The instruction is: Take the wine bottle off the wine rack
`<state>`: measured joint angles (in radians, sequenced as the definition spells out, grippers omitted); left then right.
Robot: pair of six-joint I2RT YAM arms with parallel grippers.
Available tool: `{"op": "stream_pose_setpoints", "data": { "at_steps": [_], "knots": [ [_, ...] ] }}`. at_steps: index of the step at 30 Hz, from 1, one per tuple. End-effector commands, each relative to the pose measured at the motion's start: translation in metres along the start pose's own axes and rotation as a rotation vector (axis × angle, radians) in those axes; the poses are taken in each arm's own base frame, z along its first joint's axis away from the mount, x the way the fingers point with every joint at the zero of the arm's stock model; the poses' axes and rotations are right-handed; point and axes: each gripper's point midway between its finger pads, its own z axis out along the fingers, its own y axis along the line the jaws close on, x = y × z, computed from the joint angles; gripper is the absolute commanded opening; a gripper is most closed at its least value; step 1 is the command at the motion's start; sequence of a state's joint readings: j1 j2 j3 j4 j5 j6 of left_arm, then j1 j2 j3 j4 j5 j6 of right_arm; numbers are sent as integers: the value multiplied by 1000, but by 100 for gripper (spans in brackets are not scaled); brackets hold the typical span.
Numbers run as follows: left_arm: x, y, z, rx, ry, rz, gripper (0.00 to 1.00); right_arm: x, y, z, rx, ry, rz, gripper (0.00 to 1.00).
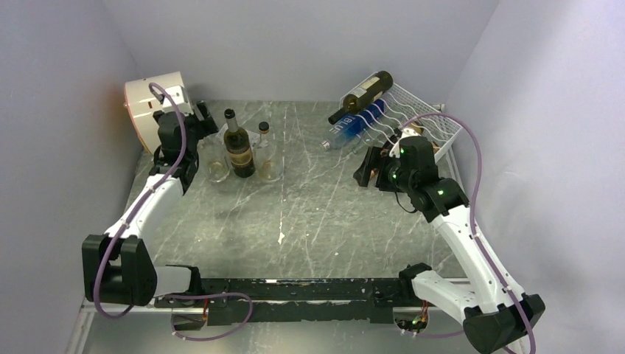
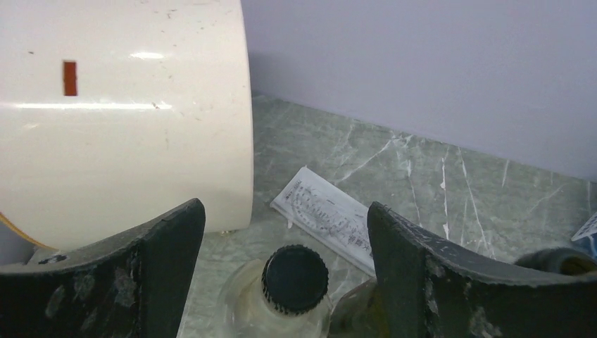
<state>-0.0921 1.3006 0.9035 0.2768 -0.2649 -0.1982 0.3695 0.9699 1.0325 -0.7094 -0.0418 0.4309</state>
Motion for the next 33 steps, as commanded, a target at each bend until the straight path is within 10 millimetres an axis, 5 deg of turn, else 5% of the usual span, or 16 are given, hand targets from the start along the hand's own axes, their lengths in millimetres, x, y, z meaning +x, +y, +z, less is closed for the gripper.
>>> {"op": "stream_pose_setpoints", "data": {
  "at_steps": [1,6,12,20,25,33],
  "knots": [
    [-44,3,-22,-12,-79,-44,89,-22,8,-11,-20,-58,-17,93],
    [-83,2,-56,18,-168,-88,95,-26,-9,-3,78,-104,66,93],
    [-123,-24,-99,190,-288,-129,95,-29,-16,16,85,-199,129,98],
    [-131,-90,-132,580,-290,-94,90,-79,11,63,14,-266,221,98],
    [-125,-105,-136,651,-289,-53,93,-116,36,101,-54,-292,322,98],
    [-112,-129,-146,733,-270,-58,91,-144,25,166,-7,-356,429,95]
  ]
}}
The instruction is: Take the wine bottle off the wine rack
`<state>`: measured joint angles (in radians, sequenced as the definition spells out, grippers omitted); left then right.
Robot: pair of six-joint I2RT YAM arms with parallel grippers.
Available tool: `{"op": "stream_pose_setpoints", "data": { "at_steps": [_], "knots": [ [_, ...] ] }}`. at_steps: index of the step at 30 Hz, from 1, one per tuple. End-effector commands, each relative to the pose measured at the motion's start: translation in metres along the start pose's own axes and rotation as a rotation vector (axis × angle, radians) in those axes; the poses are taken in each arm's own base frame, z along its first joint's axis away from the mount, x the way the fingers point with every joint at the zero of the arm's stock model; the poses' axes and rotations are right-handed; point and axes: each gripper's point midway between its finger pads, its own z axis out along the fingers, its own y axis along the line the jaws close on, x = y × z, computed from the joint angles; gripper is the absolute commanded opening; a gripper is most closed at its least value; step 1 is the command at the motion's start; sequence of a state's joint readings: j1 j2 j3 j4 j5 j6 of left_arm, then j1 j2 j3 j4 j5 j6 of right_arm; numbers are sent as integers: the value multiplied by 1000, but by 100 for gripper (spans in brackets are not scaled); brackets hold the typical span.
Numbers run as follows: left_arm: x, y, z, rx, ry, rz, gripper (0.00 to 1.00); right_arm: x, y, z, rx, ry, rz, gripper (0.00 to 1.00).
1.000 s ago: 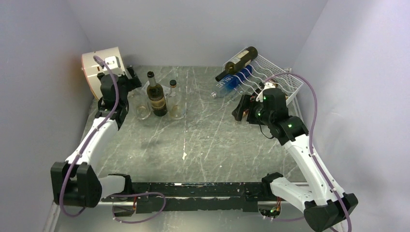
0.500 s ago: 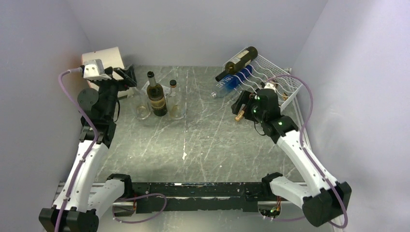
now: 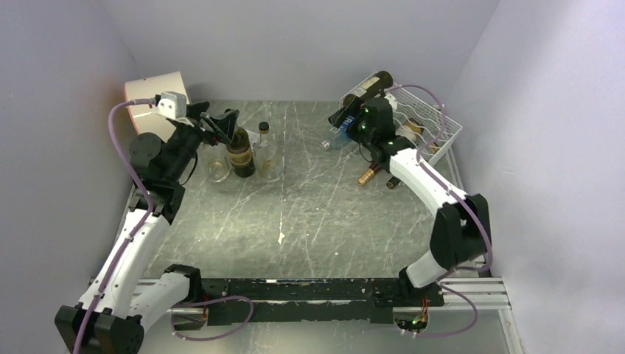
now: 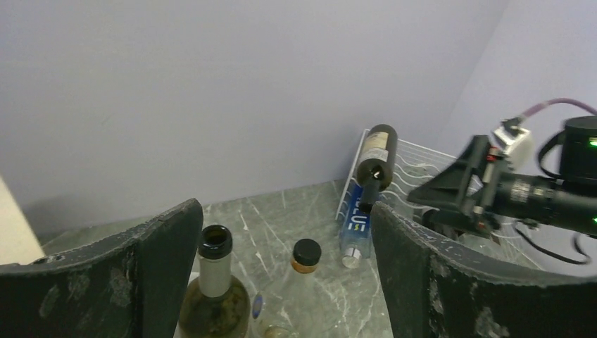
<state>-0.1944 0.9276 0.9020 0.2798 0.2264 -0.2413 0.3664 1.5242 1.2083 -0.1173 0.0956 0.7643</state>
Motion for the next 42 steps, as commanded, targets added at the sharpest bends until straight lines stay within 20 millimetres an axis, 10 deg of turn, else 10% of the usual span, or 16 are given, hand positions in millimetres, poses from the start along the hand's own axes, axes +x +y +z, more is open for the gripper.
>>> {"op": "stream_pose_setpoints", "data": {
  "at_steps": [1,15,29,36,42],
  "knots": [
    [-1,-20,2,89,-20,-14,91,-26,3,31,4,-89,119,95],
    [5,-27,5,123,3,-29,86,-4,-19,115,1,-71,368,77],
    [21,-35,12,185,39,-67,82,2,-33,156,-72,-64,478,50],
    [23,-33,13,179,48,-52,82,-14,-16,140,-199,-49,568,27],
    [26,-31,15,181,56,-56,81,-50,17,81,-332,-94,582,9]
  ]
}}
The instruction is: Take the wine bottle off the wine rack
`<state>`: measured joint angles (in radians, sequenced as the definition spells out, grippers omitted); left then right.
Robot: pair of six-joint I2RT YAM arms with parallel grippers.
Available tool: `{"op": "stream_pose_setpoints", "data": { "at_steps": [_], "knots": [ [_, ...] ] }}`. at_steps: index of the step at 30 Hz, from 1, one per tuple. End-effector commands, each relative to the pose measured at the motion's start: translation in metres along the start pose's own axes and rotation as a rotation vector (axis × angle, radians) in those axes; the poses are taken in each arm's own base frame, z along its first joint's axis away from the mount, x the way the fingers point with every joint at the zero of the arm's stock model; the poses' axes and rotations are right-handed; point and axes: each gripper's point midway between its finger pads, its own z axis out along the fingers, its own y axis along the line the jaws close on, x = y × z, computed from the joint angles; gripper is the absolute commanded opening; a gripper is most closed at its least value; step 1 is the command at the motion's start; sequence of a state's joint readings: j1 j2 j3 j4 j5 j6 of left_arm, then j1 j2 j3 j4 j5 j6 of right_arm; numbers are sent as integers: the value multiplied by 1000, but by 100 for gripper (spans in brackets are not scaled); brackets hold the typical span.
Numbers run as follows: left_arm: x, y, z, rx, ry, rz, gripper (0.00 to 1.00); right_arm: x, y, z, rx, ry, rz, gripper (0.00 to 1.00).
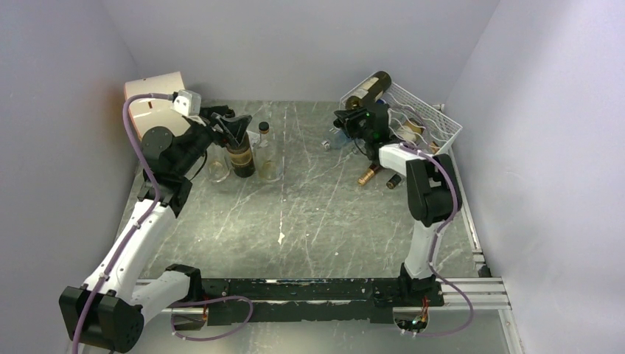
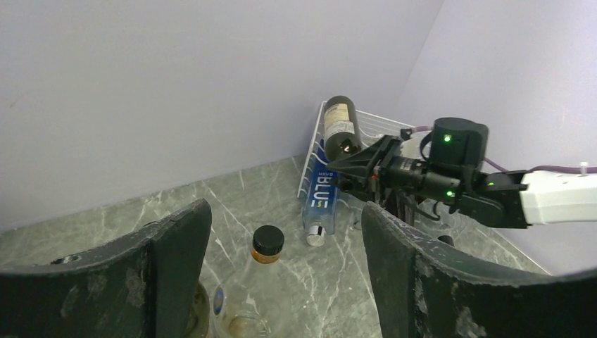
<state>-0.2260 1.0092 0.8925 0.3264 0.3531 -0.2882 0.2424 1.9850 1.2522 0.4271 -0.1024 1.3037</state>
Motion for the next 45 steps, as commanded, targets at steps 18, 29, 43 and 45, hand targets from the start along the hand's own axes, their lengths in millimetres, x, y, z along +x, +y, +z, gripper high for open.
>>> {"op": "stream_pose_setpoints", "data": {
  "at_steps": [18,29,43,45],
  "knots": [
    [7,-8,9,75,13,-19,81,-39,93,-207,-300,-7,-173,0],
    [25,-53,16,260,39,4,80,15,41,-263,-178,246,-223,0],
    [138,-207,-12,720,244,412,82,80,-26,-336,-34,666,-447,0],
    [159,-217,-17,737,293,491,80,85,-30,-347,-24,697,-465,0]
  ]
}}
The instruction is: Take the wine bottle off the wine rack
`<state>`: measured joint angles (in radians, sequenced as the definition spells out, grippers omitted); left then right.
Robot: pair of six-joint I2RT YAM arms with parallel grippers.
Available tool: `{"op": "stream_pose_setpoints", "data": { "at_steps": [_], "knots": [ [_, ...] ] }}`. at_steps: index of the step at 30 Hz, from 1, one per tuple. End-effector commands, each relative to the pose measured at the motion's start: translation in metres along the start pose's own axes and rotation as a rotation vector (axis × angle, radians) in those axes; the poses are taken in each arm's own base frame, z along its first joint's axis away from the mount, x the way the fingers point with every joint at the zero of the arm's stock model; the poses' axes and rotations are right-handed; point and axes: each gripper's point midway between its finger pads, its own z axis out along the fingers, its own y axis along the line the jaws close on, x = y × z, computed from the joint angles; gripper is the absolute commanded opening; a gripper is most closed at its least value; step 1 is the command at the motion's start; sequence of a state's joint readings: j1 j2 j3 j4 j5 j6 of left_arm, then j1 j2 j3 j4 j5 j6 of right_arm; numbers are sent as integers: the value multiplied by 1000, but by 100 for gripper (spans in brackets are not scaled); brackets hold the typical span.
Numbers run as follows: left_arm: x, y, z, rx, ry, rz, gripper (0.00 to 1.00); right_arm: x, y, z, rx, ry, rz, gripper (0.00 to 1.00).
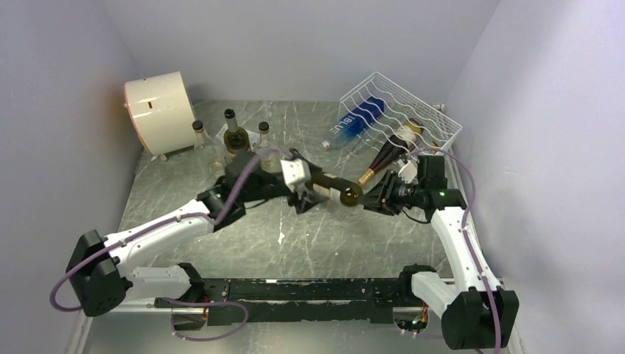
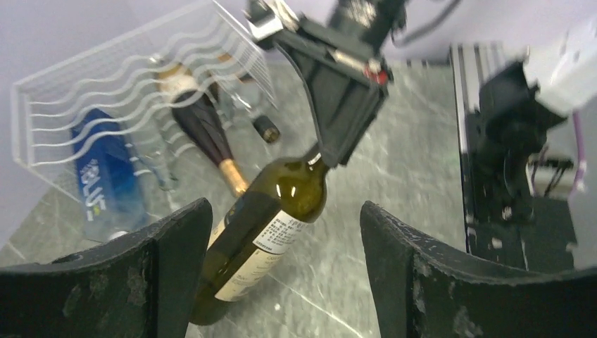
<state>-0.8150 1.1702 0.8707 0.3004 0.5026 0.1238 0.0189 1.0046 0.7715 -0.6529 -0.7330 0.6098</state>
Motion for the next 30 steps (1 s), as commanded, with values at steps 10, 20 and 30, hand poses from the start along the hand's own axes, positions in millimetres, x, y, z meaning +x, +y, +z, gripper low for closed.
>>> {"op": "stream_pose_setpoints", "data": {
  "at_steps": [10,20,30],
  "knots": [
    [63,-65,58,261,308,152,91,41,31,-32,-128,73,-270,0],
    [120,-92,67,446,548,87,94,51,38,-35,-140,86,-331,0],
    [162,-82,82,325,673,147,83,58,40,-38,-143,93,-365,0]
  ]
}}
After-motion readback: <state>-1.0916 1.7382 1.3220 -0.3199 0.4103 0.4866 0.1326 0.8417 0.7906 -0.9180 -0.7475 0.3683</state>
